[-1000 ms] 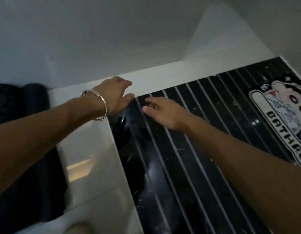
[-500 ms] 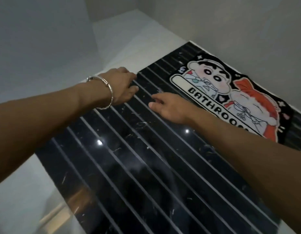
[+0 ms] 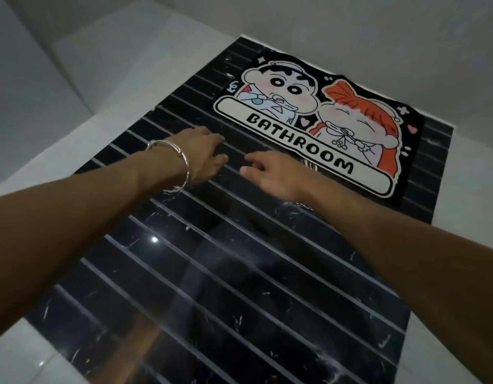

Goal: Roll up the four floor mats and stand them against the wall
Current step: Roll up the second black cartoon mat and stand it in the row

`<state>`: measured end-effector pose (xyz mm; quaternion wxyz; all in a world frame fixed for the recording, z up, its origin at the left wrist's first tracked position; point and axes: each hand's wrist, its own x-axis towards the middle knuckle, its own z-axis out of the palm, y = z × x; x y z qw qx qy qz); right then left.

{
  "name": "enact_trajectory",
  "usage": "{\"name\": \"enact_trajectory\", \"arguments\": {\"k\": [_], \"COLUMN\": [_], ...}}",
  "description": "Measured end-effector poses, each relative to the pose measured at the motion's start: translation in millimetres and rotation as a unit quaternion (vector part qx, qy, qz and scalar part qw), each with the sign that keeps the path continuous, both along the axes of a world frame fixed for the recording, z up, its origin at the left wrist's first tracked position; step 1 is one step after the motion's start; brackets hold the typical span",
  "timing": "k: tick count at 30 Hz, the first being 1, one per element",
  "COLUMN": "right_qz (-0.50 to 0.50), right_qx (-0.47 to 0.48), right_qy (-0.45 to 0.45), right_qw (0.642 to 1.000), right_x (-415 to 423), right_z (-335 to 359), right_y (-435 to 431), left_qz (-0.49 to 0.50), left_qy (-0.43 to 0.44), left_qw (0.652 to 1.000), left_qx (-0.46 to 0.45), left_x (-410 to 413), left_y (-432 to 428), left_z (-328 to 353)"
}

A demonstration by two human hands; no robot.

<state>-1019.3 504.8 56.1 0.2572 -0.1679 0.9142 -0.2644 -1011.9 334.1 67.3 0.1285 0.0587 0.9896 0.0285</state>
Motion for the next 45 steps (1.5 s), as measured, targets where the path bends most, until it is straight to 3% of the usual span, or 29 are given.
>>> {"name": "enact_trajectory", "arguments": {"k": [11,25,28,33,39,45], "right_qz": [-0.045,0.018,0.024,-0.018,-0.013,0.016], "right_qx": [0.034,0.059,0.077,0.031,0.043,0.069], "right_qy": [-0.026,0.012,0.048,0.101,0.035,-0.007], "right_qw": [0.998,0.998,0.996,0.994,0.998,0.997], "right_x": [11.0,-14.7,-37.1,-67.9,-57.7,-33.5], "right_z": [-29.3,-25.6,21.9,160.4,321.2,450.6], "right_y": [64.1,42.5,35.2,17.6,2.3,-25.1], "left_qz": [-0.044,-0.017,-0.016,0.0,-0.039,-0.002], "left_qy": [-0.035,-0.021,0.025,0.046,0.02,-0.053], "left_qw": [0.998,0.999,1.0,0.999,0.999,0.999], "left_qx": [-0.026,-0.022,-0.003,0.012,-0.006,0.01], "left_x": [8.6,-14.7,-38.9,-62.1,-45.2,-16.7], "left_y": [47.5,35.0,27.5,24.2,14.9,-15.6], "left_z": [-21.7,-12.9,33.6,166.2,344.4,475.3]}}
